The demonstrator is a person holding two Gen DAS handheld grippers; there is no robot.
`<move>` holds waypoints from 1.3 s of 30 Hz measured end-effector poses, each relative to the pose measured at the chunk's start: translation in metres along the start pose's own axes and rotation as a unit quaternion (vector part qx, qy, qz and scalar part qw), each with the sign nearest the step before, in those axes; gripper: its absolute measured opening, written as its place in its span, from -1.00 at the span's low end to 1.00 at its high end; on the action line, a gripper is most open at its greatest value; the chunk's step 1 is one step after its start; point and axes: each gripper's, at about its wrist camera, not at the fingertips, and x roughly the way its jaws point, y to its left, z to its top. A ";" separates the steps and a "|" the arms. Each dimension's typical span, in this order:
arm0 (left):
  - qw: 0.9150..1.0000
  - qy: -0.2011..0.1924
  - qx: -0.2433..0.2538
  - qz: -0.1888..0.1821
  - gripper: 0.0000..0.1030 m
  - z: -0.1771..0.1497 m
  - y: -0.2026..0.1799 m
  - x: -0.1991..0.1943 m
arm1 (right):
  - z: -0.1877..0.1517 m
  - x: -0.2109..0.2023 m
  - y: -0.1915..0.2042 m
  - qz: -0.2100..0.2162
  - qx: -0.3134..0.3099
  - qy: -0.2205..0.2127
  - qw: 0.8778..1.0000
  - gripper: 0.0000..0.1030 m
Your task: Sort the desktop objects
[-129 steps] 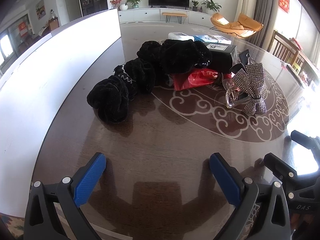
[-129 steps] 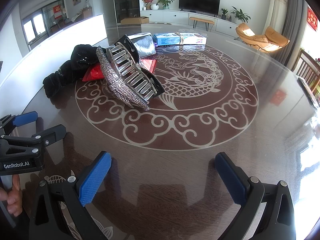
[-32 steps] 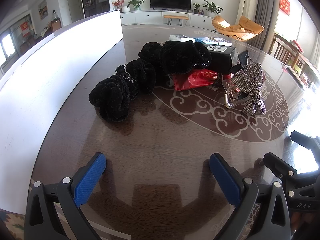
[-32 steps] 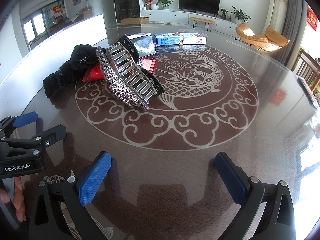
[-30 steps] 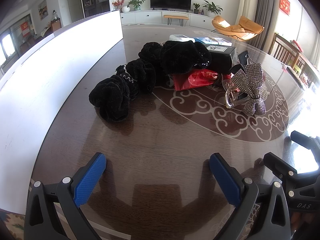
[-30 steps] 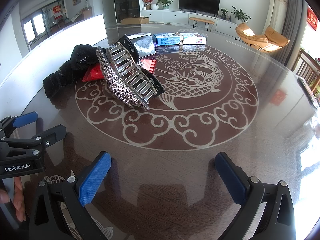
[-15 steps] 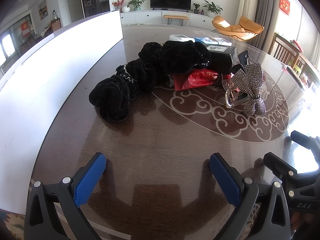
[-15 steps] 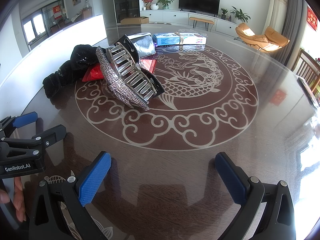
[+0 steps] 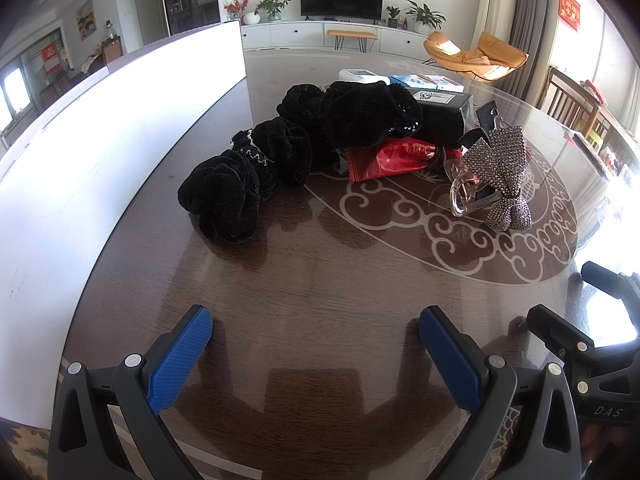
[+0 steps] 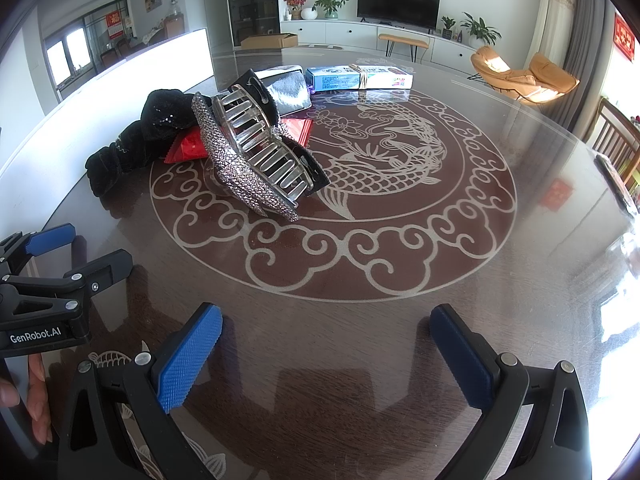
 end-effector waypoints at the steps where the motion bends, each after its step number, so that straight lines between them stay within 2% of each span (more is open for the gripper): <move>1: 1.000 0.000 0.000 0.000 1.00 0.000 0.000 0.000 | 0.000 0.000 0.000 0.000 0.000 0.000 1.000 1.00; 16: 1.000 0.004 -0.001 0.001 1.00 0.001 0.003 0.000 | 0.000 0.000 0.000 0.000 0.000 0.000 1.000 1.00; 24: 0.999 0.008 -0.029 0.021 1.00 0.005 0.013 0.003 | -0.001 -0.001 0.001 -0.002 0.000 0.000 1.000 1.00; 30: 0.998 0.007 -0.056 0.020 1.00 0.001 0.017 0.001 | 0.000 -0.002 0.002 -0.005 -0.002 0.001 1.000 1.00; 31: 0.998 0.004 -0.067 0.013 1.00 -0.001 0.021 -0.001 | 0.003 -0.003 0.004 -0.015 -0.010 0.000 1.000 1.00; 33: 0.997 -0.002 -0.083 0.002 1.00 -0.003 0.026 -0.003 | 0.012 -0.010 0.011 -0.036 -0.038 -0.036 0.998 1.00; 35: 0.997 -0.003 -0.082 0.005 1.00 -0.003 0.025 -0.002 | 0.030 -0.015 0.021 -0.028 -0.074 -0.067 0.995 1.00; 39: 0.998 0.005 -0.048 0.036 1.00 -0.005 0.012 0.003 | 0.068 0.015 0.043 -0.010 -0.166 -0.030 0.986 1.00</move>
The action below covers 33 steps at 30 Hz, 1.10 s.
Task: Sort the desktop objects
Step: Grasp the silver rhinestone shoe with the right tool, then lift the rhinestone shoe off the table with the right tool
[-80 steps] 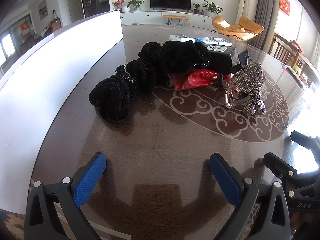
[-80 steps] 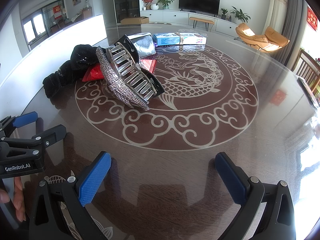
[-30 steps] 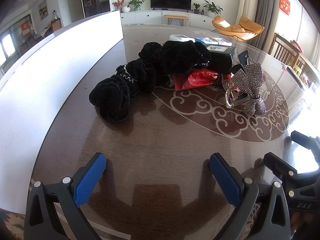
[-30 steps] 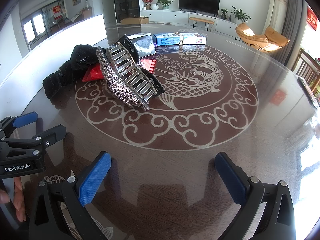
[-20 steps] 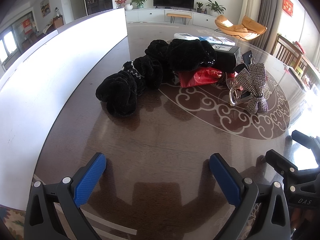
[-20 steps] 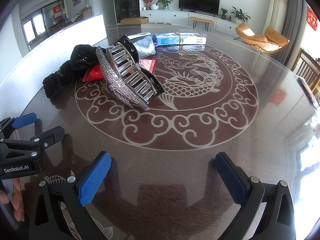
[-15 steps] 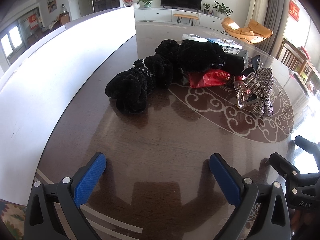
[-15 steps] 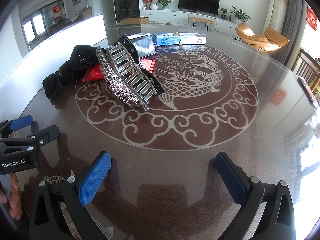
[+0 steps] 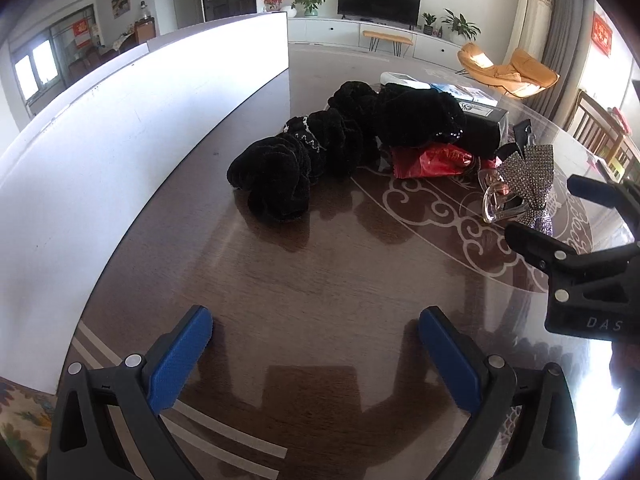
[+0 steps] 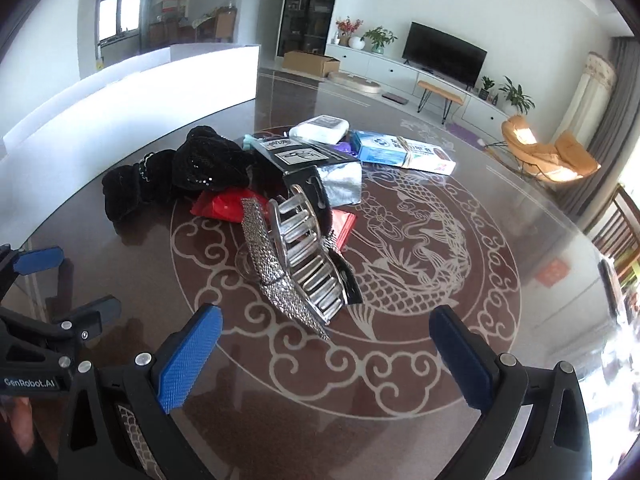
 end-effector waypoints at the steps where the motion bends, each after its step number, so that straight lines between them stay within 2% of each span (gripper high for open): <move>1: 1.000 -0.001 0.004 -0.006 1.00 0.000 -0.001 0.000 | 0.006 0.009 0.002 0.001 -0.023 0.005 1.000 1.00; 3: 1.000 0.000 0.006 -0.006 1.00 -0.001 -0.001 0.000 | 0.013 0.026 0.005 0.002 -0.059 0.012 0.998 1.00; 5: 1.000 -0.001 0.007 -0.007 1.00 -0.001 -0.001 0.000 | 0.017 0.033 0.001 0.031 -0.063 0.005 0.998 0.96; 7: 1.000 -0.001 0.008 -0.007 1.00 -0.002 -0.001 0.000 | 0.020 0.039 -0.009 0.096 -0.030 0.012 0.995 0.49; 8: 1.000 -0.001 0.009 -0.008 1.00 -0.002 -0.002 0.000 | 0.021 0.042 -0.015 0.114 -0.006 0.021 0.993 0.21; 11: 1.000 -0.001 0.009 -0.008 1.00 -0.001 -0.002 0.000 | 0.008 0.034 -0.019 0.101 0.027 0.013 0.994 0.20; 14: 1.000 0.003 0.002 -0.008 1.00 -0.001 0.001 -0.002 | -0.020 0.015 -0.021 0.093 0.063 0.014 0.994 0.20; 19: 0.997 -0.062 -0.042 -0.035 1.00 0.013 0.027 -0.026 | -0.072 -0.035 -0.025 0.099 0.099 0.002 0.990 0.20; 20: 0.997 -0.065 -0.035 -0.036 1.00 0.020 0.030 -0.025 | -0.080 -0.045 -0.027 0.103 0.107 -0.005 0.989 0.19; 24: 0.997 -0.045 0.045 -0.044 1.00 0.051 0.031 -0.009 | -0.105 -0.077 -0.036 0.107 0.144 -0.030 0.983 0.19; 29: 0.995 -0.012 0.052 -0.088 1.00 0.086 0.031 0.013 | -0.111 -0.083 -0.039 0.114 0.173 -0.040 0.977 0.19; 33: 0.994 -0.006 0.075 -0.081 1.00 0.099 0.023 0.031 | -0.110 -0.082 -0.040 0.121 0.170 -0.033 0.977 0.21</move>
